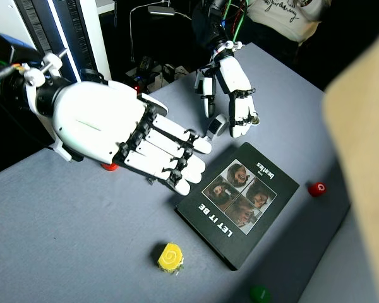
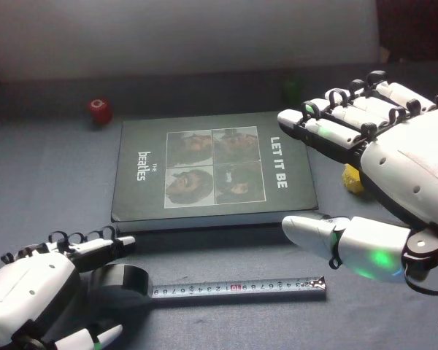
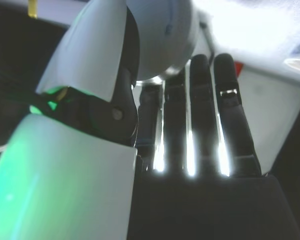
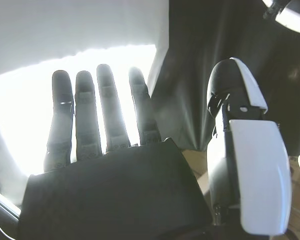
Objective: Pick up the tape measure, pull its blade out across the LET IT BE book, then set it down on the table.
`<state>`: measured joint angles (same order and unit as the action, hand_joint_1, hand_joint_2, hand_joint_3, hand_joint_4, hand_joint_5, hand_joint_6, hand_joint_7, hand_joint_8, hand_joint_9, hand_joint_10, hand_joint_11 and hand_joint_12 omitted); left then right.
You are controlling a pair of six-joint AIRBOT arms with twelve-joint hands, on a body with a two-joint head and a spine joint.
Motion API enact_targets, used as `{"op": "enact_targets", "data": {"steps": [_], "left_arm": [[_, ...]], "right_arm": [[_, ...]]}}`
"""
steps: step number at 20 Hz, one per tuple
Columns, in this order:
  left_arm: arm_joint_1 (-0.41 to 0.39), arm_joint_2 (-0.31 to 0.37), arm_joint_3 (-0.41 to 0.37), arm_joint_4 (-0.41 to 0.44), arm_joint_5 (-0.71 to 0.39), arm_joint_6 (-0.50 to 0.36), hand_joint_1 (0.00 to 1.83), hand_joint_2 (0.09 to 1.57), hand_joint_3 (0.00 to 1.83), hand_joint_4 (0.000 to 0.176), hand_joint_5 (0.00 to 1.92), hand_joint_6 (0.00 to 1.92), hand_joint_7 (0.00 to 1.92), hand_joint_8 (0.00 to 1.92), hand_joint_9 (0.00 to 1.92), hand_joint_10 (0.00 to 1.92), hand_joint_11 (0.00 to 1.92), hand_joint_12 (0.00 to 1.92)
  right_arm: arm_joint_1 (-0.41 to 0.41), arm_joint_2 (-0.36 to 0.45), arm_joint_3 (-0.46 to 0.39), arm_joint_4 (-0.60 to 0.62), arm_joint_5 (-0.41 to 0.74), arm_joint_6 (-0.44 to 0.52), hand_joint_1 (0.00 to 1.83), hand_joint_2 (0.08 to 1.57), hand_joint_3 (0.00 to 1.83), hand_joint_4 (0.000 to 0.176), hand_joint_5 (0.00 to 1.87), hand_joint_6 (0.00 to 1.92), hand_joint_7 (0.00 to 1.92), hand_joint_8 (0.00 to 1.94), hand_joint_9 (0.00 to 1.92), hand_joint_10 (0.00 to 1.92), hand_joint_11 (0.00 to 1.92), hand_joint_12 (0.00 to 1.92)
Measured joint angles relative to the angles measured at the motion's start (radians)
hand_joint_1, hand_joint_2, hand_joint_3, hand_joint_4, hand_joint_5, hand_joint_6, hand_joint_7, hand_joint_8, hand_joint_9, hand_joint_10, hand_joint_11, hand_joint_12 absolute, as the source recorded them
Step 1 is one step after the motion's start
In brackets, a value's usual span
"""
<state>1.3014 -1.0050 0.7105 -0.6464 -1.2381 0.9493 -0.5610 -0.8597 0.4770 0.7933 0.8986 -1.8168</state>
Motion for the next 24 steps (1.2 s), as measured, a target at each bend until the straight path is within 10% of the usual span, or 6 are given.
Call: {"op": "enact_targets", "data": {"steps": [10,13,14,15,16,24], "left_arm": [[-0.005,-0.008,0.017,-0.008,-0.005,0.048,1.22,1.06,0.00,0.000,0.45,0.01,0.48,0.00,0.45,0.01,0.24,0.60],[-0.013,-0.022,0.030,-0.013,-0.007,0.052,1.26,1.08,0.00,0.000,0.77,0.02,0.84,0.02,0.76,0.02,0.51,0.56],[-0.013,-0.022,0.031,-0.014,-0.007,0.052,1.34,1.10,0.00,0.000,0.88,0.01,0.98,0.75,0.89,0.01,0.66,0.52],[-0.013,-0.024,0.036,-0.012,-0.008,0.053,1.37,1.11,0.00,0.000,0.87,0.79,1.07,0.79,0.87,1.04,0.80,0.58],[-0.013,-0.027,0.040,-0.017,-0.011,0.057,1.37,1.13,0.00,0.000,0.85,0.94,1.01,0.93,0.84,1.30,0.86,0.66],[-0.014,-0.027,0.043,-0.018,-0.019,0.052,1.38,1.09,0.00,0.000,1.08,0.62,1.05,0.90,0.91,1.24,0.92,1.02]], "right_arm": [[-0.006,-0.001,-0.001,0.005,-0.001,-0.002,0.14,1.15,0.00,0.085,0.17,0.00,0.21,0.00,0.16,0.00,0.00,0.70],[-0.006,-0.001,-0.001,0.004,-0.006,-0.002,0.16,1.14,0.00,0.086,0.19,0.00,0.21,0.00,0.16,0.00,0.00,0.69],[-0.006,-0.001,-0.001,0.004,-0.008,-0.002,0.16,1.14,0.00,0.087,0.19,0.00,0.21,0.00,0.16,0.00,0.00,0.69],[-0.006,-0.001,-0.001,0.004,-0.009,-0.002,0.16,1.14,0.00,0.087,0.19,0.00,0.22,0.00,0.15,0.00,0.00,0.68],[-0.006,-0.001,-0.001,0.003,-0.012,-0.002,0.16,1.14,0.00,0.087,0.19,0.00,0.22,0.00,0.16,0.00,0.00,0.69],[-0.017,-0.001,-0.003,-0.021,-0.029,-0.005,0.16,1.14,0.00,0.087,0.16,0.00,0.22,0.00,0.17,0.00,0.00,0.72]]}}
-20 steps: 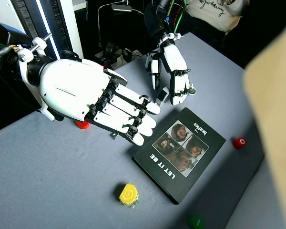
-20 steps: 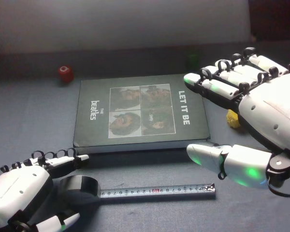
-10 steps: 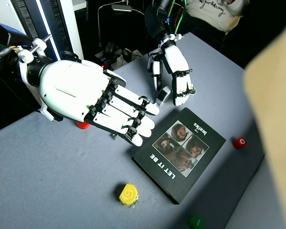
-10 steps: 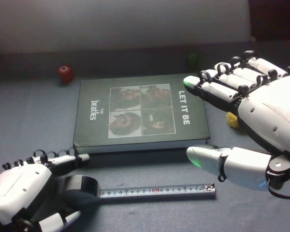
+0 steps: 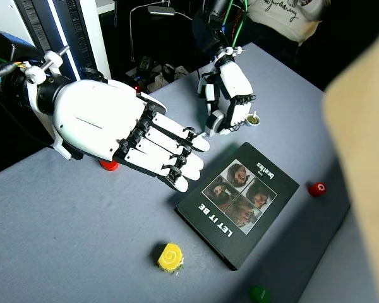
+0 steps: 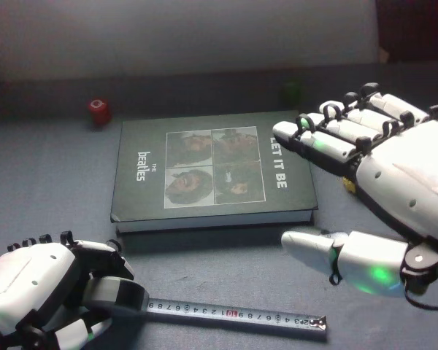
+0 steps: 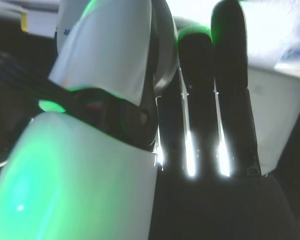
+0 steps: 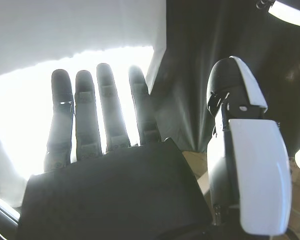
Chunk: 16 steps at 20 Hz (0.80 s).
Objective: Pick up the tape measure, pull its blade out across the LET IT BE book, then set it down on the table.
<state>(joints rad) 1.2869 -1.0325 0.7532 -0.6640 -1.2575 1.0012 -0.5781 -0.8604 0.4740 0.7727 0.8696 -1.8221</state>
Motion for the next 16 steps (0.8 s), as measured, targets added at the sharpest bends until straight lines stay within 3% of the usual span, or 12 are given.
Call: {"op": "enact_targets", "data": {"steps": [4,10,13,16], "left_arm": [[-0.027,0.011,-0.005,-0.004,0.026,-0.015,1.38,1.09,0.00,0.000,1.07,0.64,1.06,0.89,0.92,1.24,0.93,1.02],[-0.113,0.093,-0.019,-0.054,0.053,-0.031,1.38,1.09,0.00,0.000,1.04,0.69,1.06,0.88,0.92,1.24,0.92,1.01],[-0.176,0.121,-0.019,-0.070,0.109,-0.032,1.38,1.09,0.00,0.000,1.01,0.71,1.05,0.91,0.92,1.25,0.92,1.00],[-0.237,0.153,-0.023,-0.093,0.167,-0.031,1.38,1.10,0.00,0.000,1.00,0.72,1.04,0.92,0.92,1.26,0.92,0.99]], "right_arm": [[-0.006,0.000,0.000,-0.006,0.002,-0.042,0.15,1.15,0.00,0.087,0.16,0.00,0.22,0.00,0.17,0.00,0.00,0.71],[0.019,-0.047,0.000,0.046,0.000,-0.149,0.15,1.15,0.00,0.084,0.18,0.00,0.23,0.00,0.17,0.00,0.00,0.69],[0.117,-0.079,0.001,0.225,-0.003,-0.275,0.38,1.10,0.00,0.039,0.25,0.01,0.27,0.00,0.21,0.01,0.00,0.82],[0.168,-0.126,0.042,0.256,-0.047,-0.338,0.59,1.08,0.00,0.000,0.27,0.01,0.29,0.00,0.25,0.01,0.00,0.92]]}}
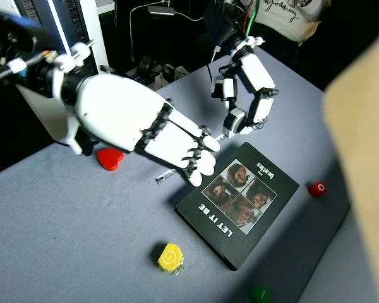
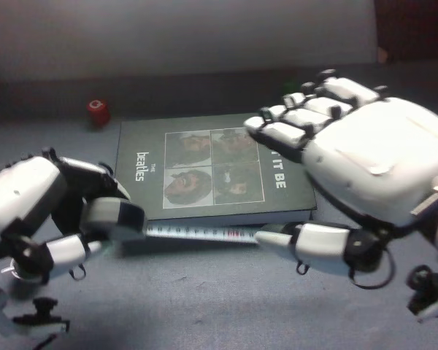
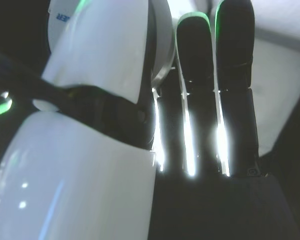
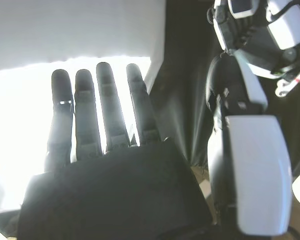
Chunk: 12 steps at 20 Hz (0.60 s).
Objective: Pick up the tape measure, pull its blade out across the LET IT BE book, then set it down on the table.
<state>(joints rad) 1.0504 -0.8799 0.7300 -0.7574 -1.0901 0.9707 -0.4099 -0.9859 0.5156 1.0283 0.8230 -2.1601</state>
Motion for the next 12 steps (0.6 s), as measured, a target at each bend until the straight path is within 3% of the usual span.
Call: {"op": "enact_targets", "data": {"steps": [5,12], "left_arm": [[-0.109,0.033,0.006,-0.084,0.076,0.008,1.38,1.10,0.00,0.000,0.98,0.75,1.04,0.92,0.90,1.28,0.91,1.00],[-0.217,0.031,0.063,-0.092,0.183,0.035,1.38,1.10,0.00,0.000,0.99,0.74,1.04,0.91,0.92,1.26,0.92,1.01]], "right_arm": [[0.034,-0.105,0.090,0.011,0.010,-0.031,0.88,1.04,0.00,0.000,0.39,0.02,0.43,0.02,0.37,0.03,0.00,1.04],[0.095,-0.133,0.155,0.092,-0.002,-0.047,0.99,1.12,0.00,0.000,0.53,0.02,0.57,0.01,0.48,0.02,0.02,1.15]]}}
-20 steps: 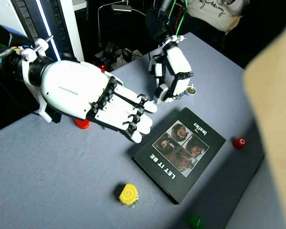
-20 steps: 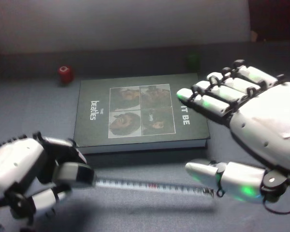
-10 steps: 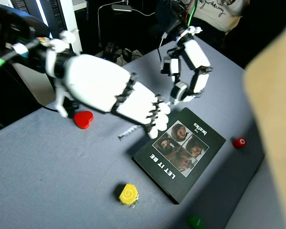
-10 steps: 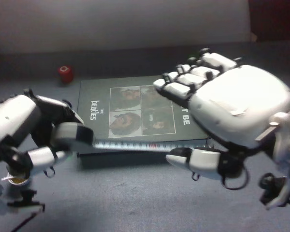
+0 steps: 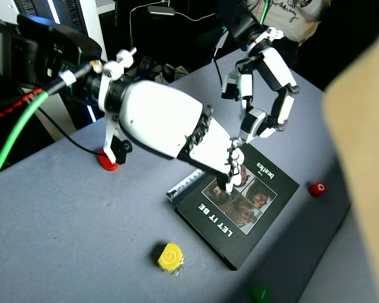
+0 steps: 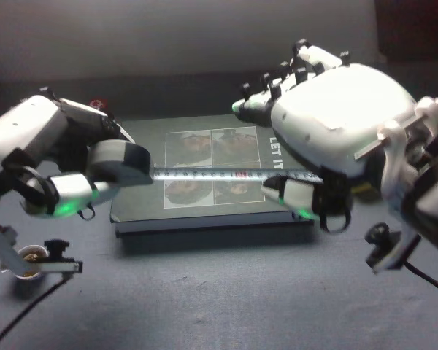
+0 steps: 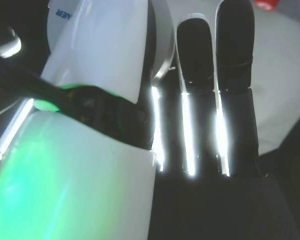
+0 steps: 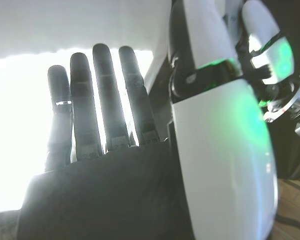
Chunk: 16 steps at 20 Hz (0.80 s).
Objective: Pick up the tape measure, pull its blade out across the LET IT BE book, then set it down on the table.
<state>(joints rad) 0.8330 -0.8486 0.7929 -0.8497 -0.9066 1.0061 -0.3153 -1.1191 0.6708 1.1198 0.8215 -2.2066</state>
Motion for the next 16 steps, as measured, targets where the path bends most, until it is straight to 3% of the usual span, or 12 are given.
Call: {"op": "enact_targets", "data": {"steps": [5,16], "left_arm": [[-0.017,-0.003,0.064,0.010,0.061,-0.005,1.38,1.10,0.00,0.000,0.98,0.74,1.05,0.90,0.92,1.27,0.91,1.02],[-0.071,-0.010,0.119,-0.053,0.068,0.006,1.38,1.10,0.00,0.000,0.96,0.77,1.05,0.90,0.91,1.28,0.90,1.02]], "right_arm": [[0.058,-0.014,0.049,0.146,-0.040,-0.031,1.01,1.12,0.00,0.000,0.59,0.03,0.61,0.02,0.57,0.05,0.10,1.18],[0.076,-0.119,0.177,0.248,-0.034,-0.055,1.07,1.14,0.00,0.000,0.67,0.03,0.71,0.02,0.65,0.04,0.20,1.20]]}}
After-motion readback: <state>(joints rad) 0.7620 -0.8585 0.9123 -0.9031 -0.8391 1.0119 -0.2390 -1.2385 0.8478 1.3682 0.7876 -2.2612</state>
